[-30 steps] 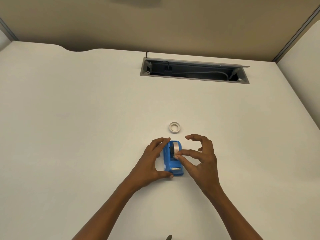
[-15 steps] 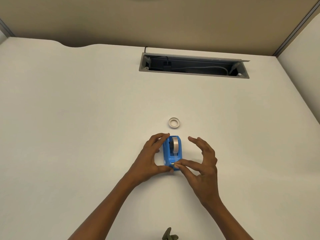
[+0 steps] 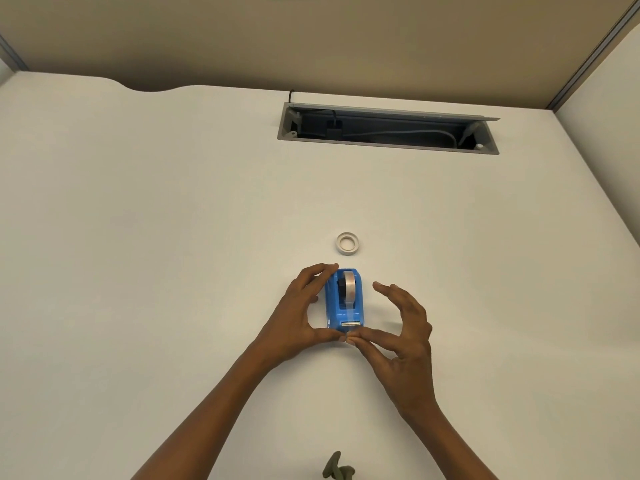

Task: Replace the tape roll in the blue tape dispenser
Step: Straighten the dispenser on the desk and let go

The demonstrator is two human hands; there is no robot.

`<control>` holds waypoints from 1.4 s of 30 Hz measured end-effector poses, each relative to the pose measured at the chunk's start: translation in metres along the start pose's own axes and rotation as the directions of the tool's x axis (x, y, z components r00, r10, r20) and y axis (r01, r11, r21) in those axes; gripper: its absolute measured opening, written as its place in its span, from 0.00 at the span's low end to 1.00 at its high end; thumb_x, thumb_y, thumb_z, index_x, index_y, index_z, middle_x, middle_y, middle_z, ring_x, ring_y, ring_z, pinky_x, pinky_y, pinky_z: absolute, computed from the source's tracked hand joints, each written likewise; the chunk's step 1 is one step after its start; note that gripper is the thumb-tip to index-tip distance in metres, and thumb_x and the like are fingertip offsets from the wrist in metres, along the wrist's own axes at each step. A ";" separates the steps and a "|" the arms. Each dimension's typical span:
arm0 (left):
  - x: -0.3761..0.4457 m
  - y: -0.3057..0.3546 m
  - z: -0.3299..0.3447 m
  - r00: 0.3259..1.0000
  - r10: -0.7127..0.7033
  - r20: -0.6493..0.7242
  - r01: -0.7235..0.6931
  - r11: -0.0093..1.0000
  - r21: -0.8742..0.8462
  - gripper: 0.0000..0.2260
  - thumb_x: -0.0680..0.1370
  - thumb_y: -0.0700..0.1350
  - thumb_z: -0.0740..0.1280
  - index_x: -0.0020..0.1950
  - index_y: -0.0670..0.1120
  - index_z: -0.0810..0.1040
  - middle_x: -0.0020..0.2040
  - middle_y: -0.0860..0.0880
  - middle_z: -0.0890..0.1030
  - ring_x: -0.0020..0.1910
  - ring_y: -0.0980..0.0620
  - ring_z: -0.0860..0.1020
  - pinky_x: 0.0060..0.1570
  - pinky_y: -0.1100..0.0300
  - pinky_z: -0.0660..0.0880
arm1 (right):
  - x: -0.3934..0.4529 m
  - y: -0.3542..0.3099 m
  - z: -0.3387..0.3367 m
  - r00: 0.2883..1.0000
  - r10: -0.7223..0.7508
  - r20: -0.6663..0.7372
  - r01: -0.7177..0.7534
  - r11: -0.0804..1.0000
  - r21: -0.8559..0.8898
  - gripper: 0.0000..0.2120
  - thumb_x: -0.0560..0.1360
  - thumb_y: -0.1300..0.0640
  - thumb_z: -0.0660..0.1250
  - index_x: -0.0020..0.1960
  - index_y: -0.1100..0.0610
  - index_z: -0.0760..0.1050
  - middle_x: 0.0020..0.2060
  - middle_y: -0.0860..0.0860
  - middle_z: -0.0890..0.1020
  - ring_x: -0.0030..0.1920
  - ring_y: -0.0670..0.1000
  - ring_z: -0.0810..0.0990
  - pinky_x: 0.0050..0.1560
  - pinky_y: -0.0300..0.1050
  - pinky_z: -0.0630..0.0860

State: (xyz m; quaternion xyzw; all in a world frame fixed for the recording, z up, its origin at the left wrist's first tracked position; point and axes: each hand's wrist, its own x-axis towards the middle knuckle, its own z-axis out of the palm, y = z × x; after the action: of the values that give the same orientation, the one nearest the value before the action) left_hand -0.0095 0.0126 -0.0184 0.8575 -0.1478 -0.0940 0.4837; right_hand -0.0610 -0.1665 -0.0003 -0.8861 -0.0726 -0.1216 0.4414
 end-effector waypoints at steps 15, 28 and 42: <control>0.001 0.000 -0.001 1.000 -0.015 0.024 0.015 1.000 0.027 0.42 0.63 0.55 0.77 0.65 0.73 0.51 0.62 0.79 0.53 0.63 0.73 0.61 0.53 0.82 0.63 | 0.002 0.006 0.002 1.000 -0.012 0.013 0.013 0.999 -0.047 0.10 0.69 0.44 0.66 0.45 0.45 0.84 0.70 0.53 0.67 0.70 0.50 0.62 0.63 0.45 0.58; 0.001 0.000 -0.001 0.999 -0.028 0.021 0.027 0.997 0.076 0.43 0.63 0.55 0.76 0.65 0.73 0.50 0.63 0.77 0.53 0.65 0.64 0.62 0.53 0.84 0.62 | 0.006 0.012 0.002 0.999 -0.036 0.040 0.039 0.998 -0.057 0.08 0.68 0.45 0.68 0.43 0.44 0.84 0.71 0.53 0.62 0.70 0.50 0.60 0.58 0.49 0.58; 0.001 -0.001 -0.021 0.995 -0.062 0.078 0.048 0.985 0.164 0.43 0.67 0.50 0.74 0.71 0.66 0.49 0.71 0.63 0.57 0.69 0.58 0.61 0.67 0.60 0.64 | 0.005 0.028 -0.010 0.987 0.061 0.150 -0.049 0.995 -0.087 0.04 0.65 0.54 0.76 0.37 0.45 0.84 0.72 0.47 0.62 0.71 0.51 0.61 0.58 0.46 0.56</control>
State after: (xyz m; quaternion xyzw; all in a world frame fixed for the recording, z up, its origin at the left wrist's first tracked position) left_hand -0.0019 0.0300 -0.0086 0.8931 -0.1509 -0.1304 0.4033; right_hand -0.0511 -0.1911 -0.0142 -0.9119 -0.0766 -0.0443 0.4007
